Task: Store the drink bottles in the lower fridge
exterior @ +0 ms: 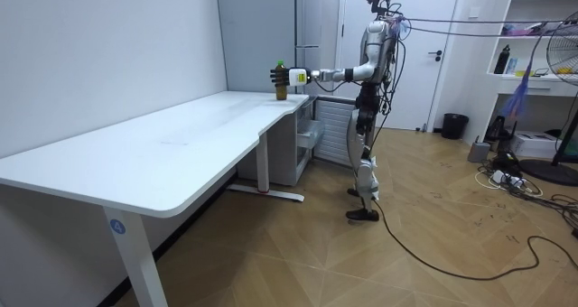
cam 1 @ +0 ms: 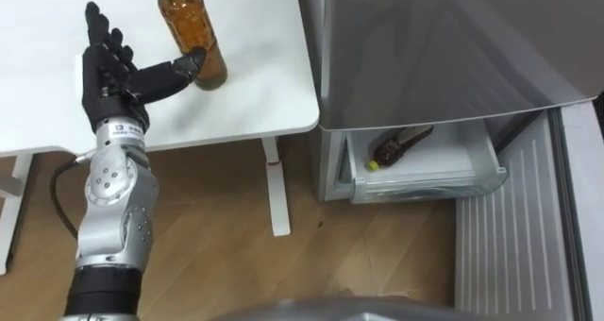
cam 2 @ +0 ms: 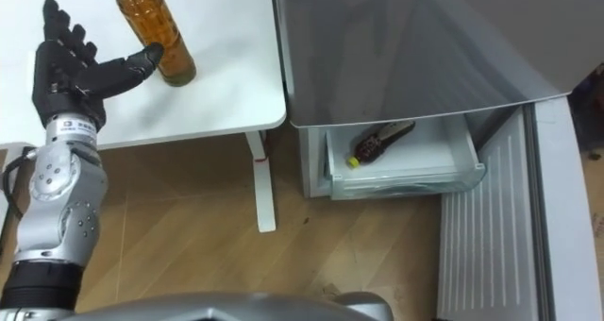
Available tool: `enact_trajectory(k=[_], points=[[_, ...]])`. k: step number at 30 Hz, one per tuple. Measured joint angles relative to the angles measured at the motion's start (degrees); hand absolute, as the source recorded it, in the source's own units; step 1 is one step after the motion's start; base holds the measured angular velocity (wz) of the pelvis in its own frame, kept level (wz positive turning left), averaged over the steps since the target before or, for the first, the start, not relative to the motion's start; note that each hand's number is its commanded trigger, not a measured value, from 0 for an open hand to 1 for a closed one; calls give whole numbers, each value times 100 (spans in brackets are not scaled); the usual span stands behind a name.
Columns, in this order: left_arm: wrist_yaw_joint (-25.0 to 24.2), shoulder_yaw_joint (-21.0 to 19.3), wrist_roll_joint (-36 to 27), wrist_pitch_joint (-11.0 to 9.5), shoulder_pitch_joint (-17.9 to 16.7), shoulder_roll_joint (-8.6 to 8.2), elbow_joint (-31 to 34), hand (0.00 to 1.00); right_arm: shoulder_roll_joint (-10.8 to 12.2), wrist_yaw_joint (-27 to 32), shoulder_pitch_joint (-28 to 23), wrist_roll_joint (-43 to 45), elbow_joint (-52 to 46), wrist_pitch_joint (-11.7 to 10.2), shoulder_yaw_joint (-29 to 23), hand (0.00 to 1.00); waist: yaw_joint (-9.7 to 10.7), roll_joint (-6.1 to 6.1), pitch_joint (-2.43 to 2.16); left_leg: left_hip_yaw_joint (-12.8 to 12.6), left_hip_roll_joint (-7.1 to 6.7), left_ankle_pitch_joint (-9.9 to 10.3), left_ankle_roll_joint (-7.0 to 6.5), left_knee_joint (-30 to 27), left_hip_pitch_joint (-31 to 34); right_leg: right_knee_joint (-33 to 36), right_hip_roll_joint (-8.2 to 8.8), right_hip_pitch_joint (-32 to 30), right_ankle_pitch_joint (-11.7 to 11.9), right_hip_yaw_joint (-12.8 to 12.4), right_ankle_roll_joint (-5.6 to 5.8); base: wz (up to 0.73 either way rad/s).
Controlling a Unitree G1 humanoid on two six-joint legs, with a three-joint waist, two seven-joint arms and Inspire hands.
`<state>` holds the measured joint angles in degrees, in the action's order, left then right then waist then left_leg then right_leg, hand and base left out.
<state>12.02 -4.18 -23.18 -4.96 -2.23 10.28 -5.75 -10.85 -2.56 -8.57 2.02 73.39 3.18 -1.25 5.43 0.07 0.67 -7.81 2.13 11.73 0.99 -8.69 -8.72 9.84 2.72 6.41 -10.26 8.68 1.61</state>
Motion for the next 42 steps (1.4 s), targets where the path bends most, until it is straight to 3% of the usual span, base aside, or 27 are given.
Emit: enact_trajectory(k=[8,13,17,24,33,42], points=[[-58,-14,-387,137,5,0,1,0,1,-6,-48,73,8,66,-2,0,38,-13,0,-90,5,0,0,-2,-16,53,-7,-50,0,-107,0,-5],[-176,-23,-601,341,62,4,-64,0,4,-107,-25,450,-11,163,-197,0,82,30,4,-123,13,0,0,2,-54,80,-12,-41,-3,-103,-4,-2],[-264,-26,-622,614,342,82,-461,0,2,-171,-50,751,-67,310,-346,0,85,111,9,-133,28,5,6,12,-68,90,-35,-48,3,-134,-14,-2],[-271,-132,-659,856,553,136,-676,0,3,-180,-284,962,-305,444,-384,0,78,213,-41,-168,34,8,11,14,-106,115,-49,-56,8,-221,-20,-6],[-248,-280,-645,875,1112,464,-1269,0,5,-198,-260,1044,-278,487,-456,0,99,183,-25,-245,39,11,7,35,-84,195,-71,-155,5,-361,-27,-6],[-222,-635,-599,873,1255,540,-1377,0,7,-315,-233,1215,-179,499,-688,0,241,176,-26,-279,47,13,10,20,-92,188,-85,-157,12,-408,-36,-2]])
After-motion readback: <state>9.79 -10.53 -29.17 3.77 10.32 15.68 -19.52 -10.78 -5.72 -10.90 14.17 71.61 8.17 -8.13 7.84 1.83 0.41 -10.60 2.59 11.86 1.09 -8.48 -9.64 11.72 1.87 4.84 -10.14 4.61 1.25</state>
